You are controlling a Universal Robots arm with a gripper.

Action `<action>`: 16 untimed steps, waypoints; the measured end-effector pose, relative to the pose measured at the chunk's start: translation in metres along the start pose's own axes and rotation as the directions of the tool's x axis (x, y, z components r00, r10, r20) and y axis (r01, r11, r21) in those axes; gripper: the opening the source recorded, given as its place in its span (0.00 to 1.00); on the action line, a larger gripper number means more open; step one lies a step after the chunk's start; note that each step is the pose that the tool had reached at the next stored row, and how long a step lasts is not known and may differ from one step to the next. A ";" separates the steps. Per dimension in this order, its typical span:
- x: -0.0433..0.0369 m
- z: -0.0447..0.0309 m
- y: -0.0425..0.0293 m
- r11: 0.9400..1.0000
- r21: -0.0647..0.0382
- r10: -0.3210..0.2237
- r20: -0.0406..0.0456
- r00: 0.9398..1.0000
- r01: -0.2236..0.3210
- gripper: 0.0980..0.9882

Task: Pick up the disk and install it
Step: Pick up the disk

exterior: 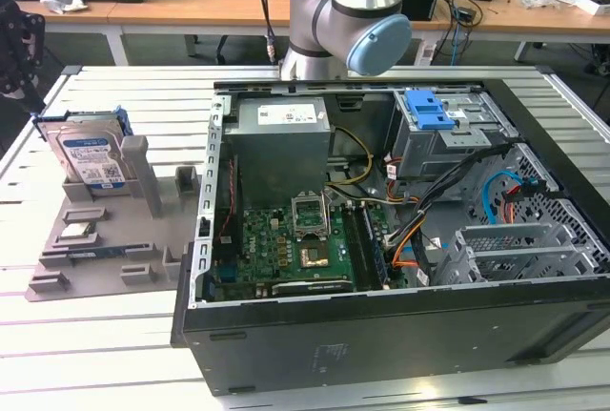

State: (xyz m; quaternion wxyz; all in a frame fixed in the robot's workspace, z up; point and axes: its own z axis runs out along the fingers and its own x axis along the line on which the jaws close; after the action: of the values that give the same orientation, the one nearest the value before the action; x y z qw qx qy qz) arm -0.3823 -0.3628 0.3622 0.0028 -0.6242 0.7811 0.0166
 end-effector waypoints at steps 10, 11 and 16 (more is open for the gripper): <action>0.0000 0.0000 0.0000 0.996 -0.002 -0.094 -0.002 0.996 0.094 0.01; 0.0000 0.0000 0.0000 0.995 -0.003 -0.103 -0.002 0.995 0.103 0.01; 0.0000 0.0000 0.0000 0.988 -0.004 -0.155 -0.003 0.988 0.155 0.01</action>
State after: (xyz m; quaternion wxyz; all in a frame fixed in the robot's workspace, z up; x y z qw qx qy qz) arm -0.3823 -0.3628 0.3622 0.0014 -0.6831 0.7302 0.0168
